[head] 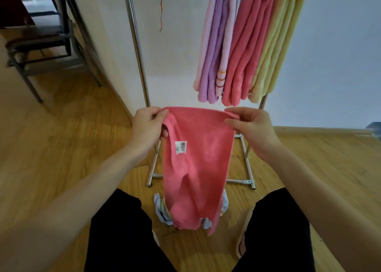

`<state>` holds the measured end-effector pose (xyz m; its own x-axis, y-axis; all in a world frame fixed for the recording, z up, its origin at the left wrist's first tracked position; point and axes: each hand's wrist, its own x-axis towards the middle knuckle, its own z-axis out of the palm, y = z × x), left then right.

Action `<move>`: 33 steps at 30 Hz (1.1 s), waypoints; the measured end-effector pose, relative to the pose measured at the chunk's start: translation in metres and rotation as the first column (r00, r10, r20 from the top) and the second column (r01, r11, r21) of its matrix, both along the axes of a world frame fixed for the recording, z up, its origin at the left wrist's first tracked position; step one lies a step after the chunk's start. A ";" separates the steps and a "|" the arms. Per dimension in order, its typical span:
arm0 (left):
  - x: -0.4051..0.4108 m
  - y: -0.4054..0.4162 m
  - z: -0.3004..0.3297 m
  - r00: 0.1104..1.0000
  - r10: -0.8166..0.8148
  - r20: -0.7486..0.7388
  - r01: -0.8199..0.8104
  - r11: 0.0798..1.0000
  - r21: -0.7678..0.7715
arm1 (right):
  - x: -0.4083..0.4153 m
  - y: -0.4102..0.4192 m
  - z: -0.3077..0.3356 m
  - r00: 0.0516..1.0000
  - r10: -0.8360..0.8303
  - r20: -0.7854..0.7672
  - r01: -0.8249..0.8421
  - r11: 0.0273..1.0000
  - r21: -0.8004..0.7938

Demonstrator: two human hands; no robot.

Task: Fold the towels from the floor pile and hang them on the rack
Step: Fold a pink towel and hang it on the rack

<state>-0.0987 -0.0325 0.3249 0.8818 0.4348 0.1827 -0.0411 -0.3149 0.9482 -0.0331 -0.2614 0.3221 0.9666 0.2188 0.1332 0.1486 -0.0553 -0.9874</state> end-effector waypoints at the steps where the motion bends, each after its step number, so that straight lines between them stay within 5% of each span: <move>1: 0.000 -0.002 0.000 1.000 0.014 0.005 -0.014 1.000 -0.007 | -0.002 -0.001 -0.004 0.999 -0.001 0.037 0.003 0.997 -0.075; 6: 0.002 -0.011 0.000 0.996 0.082 0.034 -0.080 0.995 -0.057 | -0.002 0.001 -0.024 0.935 0.050 0.352 0.109 0.903 -0.416; 13: 0.001 -0.016 0.004 0.988 0.145 0.058 -0.138 0.984 -0.108 | -0.016 0.008 -0.044 0.761 0.231 0.607 0.188 0.816 -0.546; 18: -0.002 -0.021 0.005 0.984 0.166 0.058 -0.161 0.983 -0.089 | -0.036 0.019 -0.060 0.640 0.458 0.617 0.144 0.717 -0.682; 21: -0.003 -0.025 0.004 0.985 0.166 0.049 -0.162 0.984 -0.078 | -0.035 0.026 -0.074 0.684 0.501 0.530 0.051 0.692 -0.720; 27: -0.005 -0.039 0.001 0.977 0.205 0.050 -0.198 0.973 -0.117 | -0.051 0.037 -0.070 0.830 0.395 0.395 -0.178 0.857 -0.483; 33: 0.000 -0.046 0.000 0.968 0.246 0.055 -0.231 0.954 -0.190 | -0.055 0.046 -0.070 0.830 0.324 0.454 -0.096 0.885 -0.455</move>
<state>-0.0983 -0.0788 0.3252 0.7348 0.6626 0.1449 -0.0605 -0.1487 0.9870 -0.0878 -0.2150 0.2523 0.7081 0.5509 0.4417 0.6710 -0.3304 -0.6637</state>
